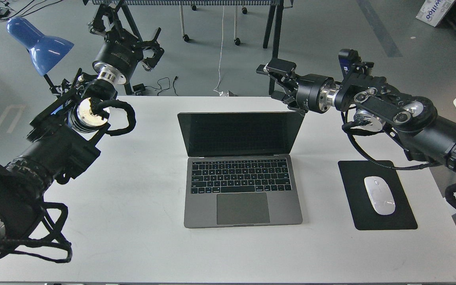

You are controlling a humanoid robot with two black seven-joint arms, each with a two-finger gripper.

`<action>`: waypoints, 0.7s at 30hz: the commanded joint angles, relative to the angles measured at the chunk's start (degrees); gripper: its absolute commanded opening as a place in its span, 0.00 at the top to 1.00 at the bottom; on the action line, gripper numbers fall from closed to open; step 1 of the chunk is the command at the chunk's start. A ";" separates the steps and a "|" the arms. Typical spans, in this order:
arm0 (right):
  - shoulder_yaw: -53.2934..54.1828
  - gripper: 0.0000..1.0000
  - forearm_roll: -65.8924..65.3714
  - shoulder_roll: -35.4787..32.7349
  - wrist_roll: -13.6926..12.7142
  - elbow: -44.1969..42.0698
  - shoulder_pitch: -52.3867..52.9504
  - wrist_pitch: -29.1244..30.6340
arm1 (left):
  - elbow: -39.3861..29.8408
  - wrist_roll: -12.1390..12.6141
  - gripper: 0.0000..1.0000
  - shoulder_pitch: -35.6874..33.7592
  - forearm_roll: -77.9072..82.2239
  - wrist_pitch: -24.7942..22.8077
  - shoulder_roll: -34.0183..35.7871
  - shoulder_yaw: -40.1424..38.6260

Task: Close notebook with right arm
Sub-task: 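Move the right gripper over the top edge of the laptop screen, then push the laptop screen down toward the keyboard with the right gripper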

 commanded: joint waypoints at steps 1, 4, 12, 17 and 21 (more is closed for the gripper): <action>-0.05 0.00 0.02 0.45 -0.01 0.59 -0.71 0.01 | -0.05 -0.01 0.00 0.04 -0.02 0.00 -0.10 -0.03; -0.23 0.00 -0.07 0.54 0.08 0.68 -1.68 0.10 | -0.05 -0.01 0.00 -0.04 -0.02 0.00 -0.10 -0.03; -0.23 0.00 -0.16 0.36 0.17 4.54 -4.66 0.10 | 0.04 -0.01 0.00 0.04 -0.02 0.00 -0.10 -0.03; -0.23 0.00 -0.16 0.36 0.26 5.86 -6.69 0.01 | 0.04 -0.01 0.00 0.05 -0.02 0.00 -0.10 -0.03; -0.23 0.00 -0.16 0.36 0.26 7.44 -8.36 -0.17 | -0.05 -0.01 0.00 -0.04 -0.02 0.00 -0.10 -0.03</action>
